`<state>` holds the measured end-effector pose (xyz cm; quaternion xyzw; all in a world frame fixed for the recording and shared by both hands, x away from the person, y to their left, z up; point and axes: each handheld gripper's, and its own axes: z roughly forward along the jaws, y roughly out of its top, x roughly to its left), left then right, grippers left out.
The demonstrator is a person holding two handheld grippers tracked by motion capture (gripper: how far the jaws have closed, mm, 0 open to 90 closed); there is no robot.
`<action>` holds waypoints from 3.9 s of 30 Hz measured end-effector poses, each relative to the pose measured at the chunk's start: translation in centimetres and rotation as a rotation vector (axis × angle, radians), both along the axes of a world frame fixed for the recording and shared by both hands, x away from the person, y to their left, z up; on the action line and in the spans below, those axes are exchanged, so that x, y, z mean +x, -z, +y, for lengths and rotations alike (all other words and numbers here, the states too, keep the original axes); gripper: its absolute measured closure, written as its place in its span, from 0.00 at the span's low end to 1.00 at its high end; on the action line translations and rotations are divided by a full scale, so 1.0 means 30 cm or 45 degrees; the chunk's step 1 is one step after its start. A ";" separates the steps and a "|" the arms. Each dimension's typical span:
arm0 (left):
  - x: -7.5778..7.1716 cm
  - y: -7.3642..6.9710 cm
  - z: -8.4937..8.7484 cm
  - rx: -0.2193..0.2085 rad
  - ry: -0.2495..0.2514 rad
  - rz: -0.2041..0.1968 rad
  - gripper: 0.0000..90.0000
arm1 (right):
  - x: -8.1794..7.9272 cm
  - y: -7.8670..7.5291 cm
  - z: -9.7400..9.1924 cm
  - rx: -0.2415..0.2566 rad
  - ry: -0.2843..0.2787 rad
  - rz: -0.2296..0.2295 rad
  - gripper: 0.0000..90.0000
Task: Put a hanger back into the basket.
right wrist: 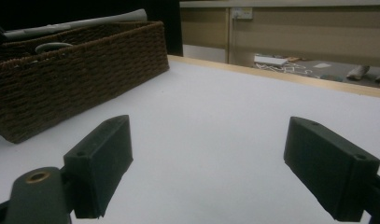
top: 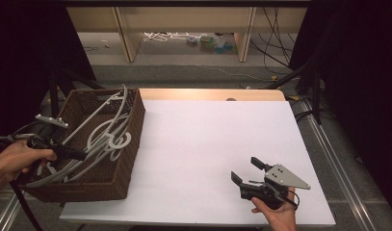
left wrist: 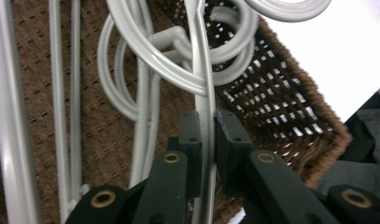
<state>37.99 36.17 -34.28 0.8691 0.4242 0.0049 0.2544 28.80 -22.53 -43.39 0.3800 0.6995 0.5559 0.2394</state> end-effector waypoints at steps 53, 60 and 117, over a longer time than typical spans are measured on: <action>0.055 0.124 0.045 -0.061 -0.053 0.037 0.88 | 0.004 0.002 0.001 -0.001 0.004 -0.008 0.18; 0.038 0.104 0.052 -0.031 -0.112 -0.028 0.77 | 0.004 0.002 -0.001 0.002 0.008 -0.015 0.18; -0.207 0.107 -0.482 -0.652 -0.264 -0.779 0.21 | 0.012 0.004 -0.001 0.002 -0.011 -0.087 0.18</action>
